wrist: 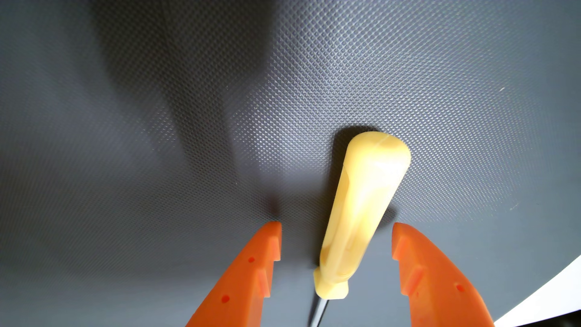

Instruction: Grab the yellow screwdriver

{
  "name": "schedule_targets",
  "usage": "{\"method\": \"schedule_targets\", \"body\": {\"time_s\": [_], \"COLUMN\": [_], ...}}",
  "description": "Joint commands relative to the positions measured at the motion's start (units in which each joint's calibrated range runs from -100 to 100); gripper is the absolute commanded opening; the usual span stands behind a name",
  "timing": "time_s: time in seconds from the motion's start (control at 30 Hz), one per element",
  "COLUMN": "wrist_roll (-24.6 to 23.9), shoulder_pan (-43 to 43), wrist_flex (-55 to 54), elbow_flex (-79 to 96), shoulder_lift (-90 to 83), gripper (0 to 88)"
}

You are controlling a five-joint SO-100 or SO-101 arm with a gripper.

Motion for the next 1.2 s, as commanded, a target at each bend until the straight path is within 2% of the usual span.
{"method": "schedule_targets", "body": {"time_s": [0.0,0.37,1.17], "wrist_roll": [0.0,-0.21,-0.31], "shoulder_pan": [0.29,0.04,-0.21], "wrist_flex": [-0.37,2.66,1.28], "elbow_flex": [-0.18,-7.11,-9.9], "shoulder_lift": [-0.16,6.46,6.72], "gripper": [21.2,20.7,20.4]}}
